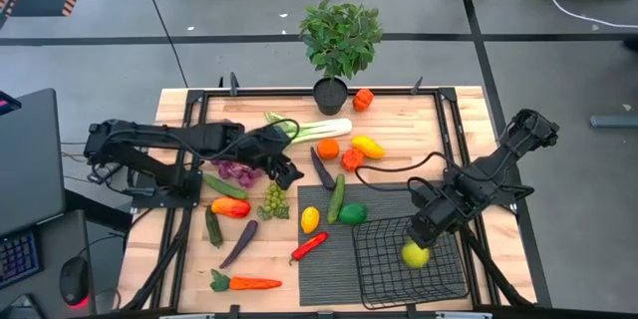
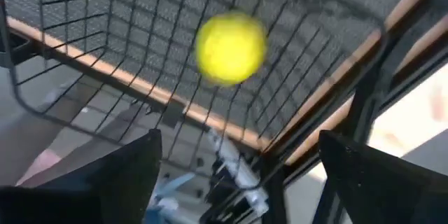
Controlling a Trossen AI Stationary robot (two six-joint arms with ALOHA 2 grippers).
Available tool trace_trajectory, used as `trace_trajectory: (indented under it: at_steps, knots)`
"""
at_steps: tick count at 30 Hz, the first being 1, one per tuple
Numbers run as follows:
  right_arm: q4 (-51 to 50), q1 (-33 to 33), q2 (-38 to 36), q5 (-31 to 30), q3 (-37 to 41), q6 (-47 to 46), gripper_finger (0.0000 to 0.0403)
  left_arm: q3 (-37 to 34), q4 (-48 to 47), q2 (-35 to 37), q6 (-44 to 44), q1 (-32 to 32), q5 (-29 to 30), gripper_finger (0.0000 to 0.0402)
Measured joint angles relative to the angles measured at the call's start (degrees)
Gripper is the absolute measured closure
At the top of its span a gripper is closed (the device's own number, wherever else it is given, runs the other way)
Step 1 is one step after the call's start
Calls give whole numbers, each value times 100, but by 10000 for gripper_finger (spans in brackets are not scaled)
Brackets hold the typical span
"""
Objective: Build produce basket
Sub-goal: Put the yellow lemon into the black wire basket
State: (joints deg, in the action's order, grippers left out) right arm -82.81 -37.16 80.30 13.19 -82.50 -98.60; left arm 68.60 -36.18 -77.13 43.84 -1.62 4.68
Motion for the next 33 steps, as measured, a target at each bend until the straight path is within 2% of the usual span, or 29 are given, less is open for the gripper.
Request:
trace_trajectory:
  at_steps: [4,8,14,20,33]
  knots:
    - [-351,-64,-10,-240,0,378,4,2,-25,-208,443,-85,77,47]
    - [-464,-50,-12,-864,0,729,5,2,6,-532,841,-253,92,47]
    - [-136,293,-18,-1815,0,1127,4,-2,215,-998,1593,-528,-184,47]
    - [173,587,-21,-2340,0,1686,5,-1,295,-1334,2064,-740,-200,47]
    - [438,885,-23,-2608,0,2029,7,2,329,-2095,2646,-1223,-275,47]
